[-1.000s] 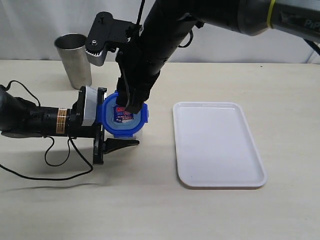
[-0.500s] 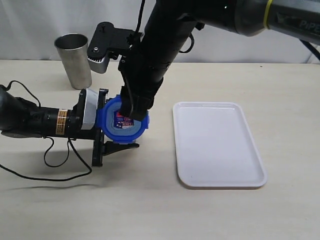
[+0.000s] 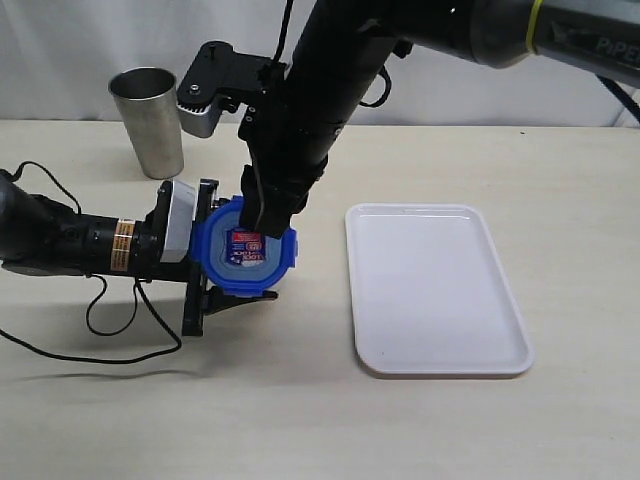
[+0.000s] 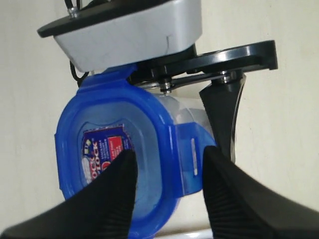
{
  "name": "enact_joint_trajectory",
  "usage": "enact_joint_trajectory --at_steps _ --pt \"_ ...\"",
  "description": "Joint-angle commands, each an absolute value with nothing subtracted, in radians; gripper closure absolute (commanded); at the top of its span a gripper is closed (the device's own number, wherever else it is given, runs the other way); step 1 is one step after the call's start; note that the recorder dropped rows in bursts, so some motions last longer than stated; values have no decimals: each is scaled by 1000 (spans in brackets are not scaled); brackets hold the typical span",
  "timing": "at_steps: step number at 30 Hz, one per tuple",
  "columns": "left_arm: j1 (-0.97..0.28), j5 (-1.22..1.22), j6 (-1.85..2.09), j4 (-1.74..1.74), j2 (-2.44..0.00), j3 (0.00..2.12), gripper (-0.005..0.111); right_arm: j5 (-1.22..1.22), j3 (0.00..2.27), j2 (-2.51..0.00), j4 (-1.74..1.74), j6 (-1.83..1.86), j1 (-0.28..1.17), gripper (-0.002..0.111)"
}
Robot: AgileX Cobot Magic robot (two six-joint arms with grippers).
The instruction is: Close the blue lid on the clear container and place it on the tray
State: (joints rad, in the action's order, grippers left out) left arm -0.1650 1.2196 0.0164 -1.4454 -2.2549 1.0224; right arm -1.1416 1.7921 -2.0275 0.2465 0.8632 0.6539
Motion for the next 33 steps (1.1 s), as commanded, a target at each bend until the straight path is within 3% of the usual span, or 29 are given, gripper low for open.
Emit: enact_joint_trajectory --at_steps 1,20,33 --pt "-175 1221 -75 -1474 -2255 1020 107 -1207 1756 -2105 187 855 655 73" --pt "-175 1221 -84 -1474 -2255 1020 107 -1221 1756 -2146 189 830 655 78" --pt "-175 1221 -217 -1422 -2255 1020 107 -1157 1815 -2031 0 654 652 78"
